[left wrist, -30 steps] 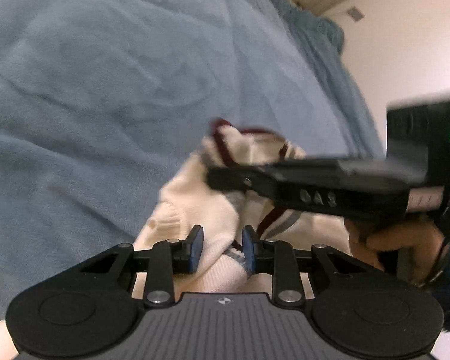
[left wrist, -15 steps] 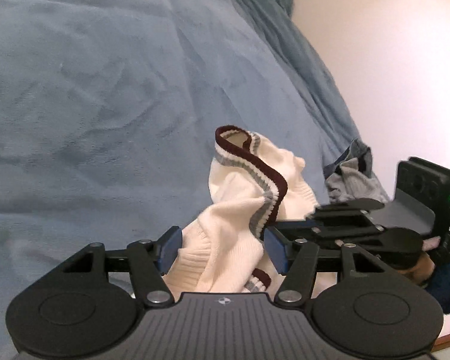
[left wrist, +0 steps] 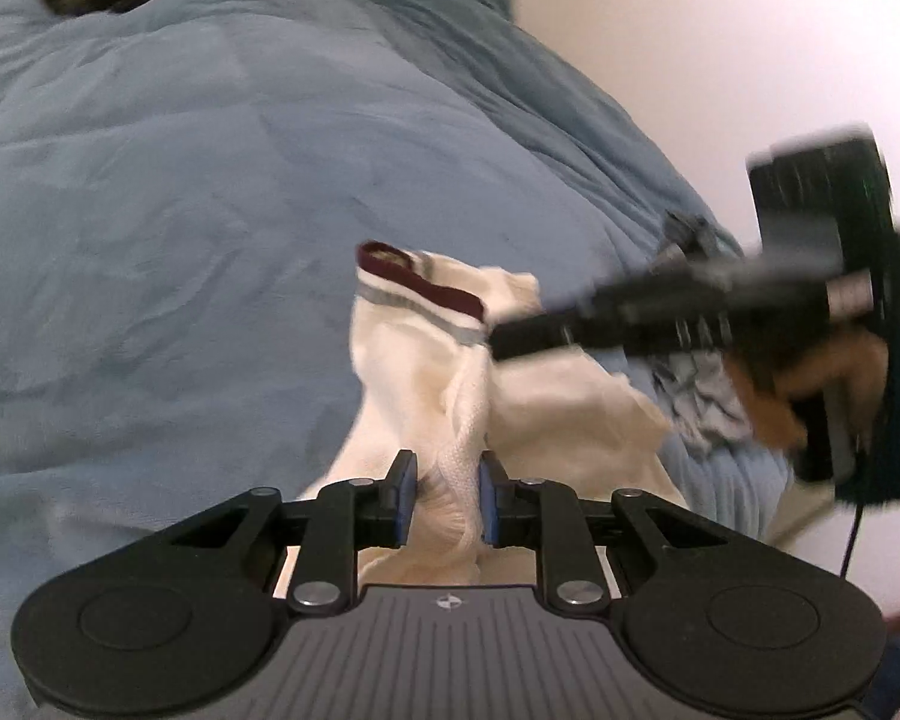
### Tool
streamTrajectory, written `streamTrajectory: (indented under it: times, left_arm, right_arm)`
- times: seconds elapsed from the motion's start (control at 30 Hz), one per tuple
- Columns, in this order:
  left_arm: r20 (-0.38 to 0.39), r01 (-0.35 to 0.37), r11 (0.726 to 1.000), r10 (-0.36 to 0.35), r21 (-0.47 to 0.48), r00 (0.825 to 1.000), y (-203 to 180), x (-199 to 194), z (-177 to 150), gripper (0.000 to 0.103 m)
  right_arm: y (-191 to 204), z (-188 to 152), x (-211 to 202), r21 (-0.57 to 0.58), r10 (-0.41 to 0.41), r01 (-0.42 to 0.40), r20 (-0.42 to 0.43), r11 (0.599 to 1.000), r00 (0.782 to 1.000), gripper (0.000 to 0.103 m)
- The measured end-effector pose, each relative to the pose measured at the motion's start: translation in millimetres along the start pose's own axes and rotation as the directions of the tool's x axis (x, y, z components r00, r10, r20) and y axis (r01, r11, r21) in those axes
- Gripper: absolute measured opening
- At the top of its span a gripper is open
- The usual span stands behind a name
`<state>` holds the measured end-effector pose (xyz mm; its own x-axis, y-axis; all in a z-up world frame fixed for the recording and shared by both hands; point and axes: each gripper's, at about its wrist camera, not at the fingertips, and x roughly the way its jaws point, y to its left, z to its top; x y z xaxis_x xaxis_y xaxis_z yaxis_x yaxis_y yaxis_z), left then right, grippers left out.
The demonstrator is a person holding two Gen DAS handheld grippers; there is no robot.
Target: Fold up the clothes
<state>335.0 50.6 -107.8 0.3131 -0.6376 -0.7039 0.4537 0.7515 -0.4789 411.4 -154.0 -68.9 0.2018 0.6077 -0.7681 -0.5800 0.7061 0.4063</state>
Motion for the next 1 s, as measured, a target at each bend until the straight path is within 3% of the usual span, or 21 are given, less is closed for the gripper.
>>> streamTrajectory:
  times: [0.3, 0.57, 0.67, 0.83, 1.0]
  left_arm:
    - [-0.023, 0.009, 0.998, -0.008, 0.061, 1.0, -23, 2, -5, 0.023]
    - [-0.047, 0.005, 0.994, 0.0, 0.105, 0.999, -33, 2, -1, 0.028]
    - [-0.066, 0.011, 0.994, -0.004, 0.106, 0.998, -33, 5, 3, 0.038]
    - [-0.105, 0.017, 0.995, -0.007, 0.095, 0.994, -32, 12, 8, 0.038]
    - [-0.144, 0.023, 0.996, -0.011, 0.085, 0.99, -30, 19, 14, 0.038]
  right_arm:
    - [0, 3, -33, -0.011, 0.013, -0.013, -0.018, 1.0, 1.0, 0.021]
    - [-9, -23, -28, 0.05, 0.049, -0.045, -0.07, 0.998, 0.996, 0.022]
    - [-14, -31, -23, 0.092, 0.053, -0.044, -0.091, 0.995, 0.994, 0.022]
    - [-18, -46, -13, 0.094, 0.017, -0.001, -0.168, 0.996, 0.986, 0.022]
    - [-13, -50, -14, 0.079, 0.029, -0.017, -0.153, 0.997, 0.988, 0.022]
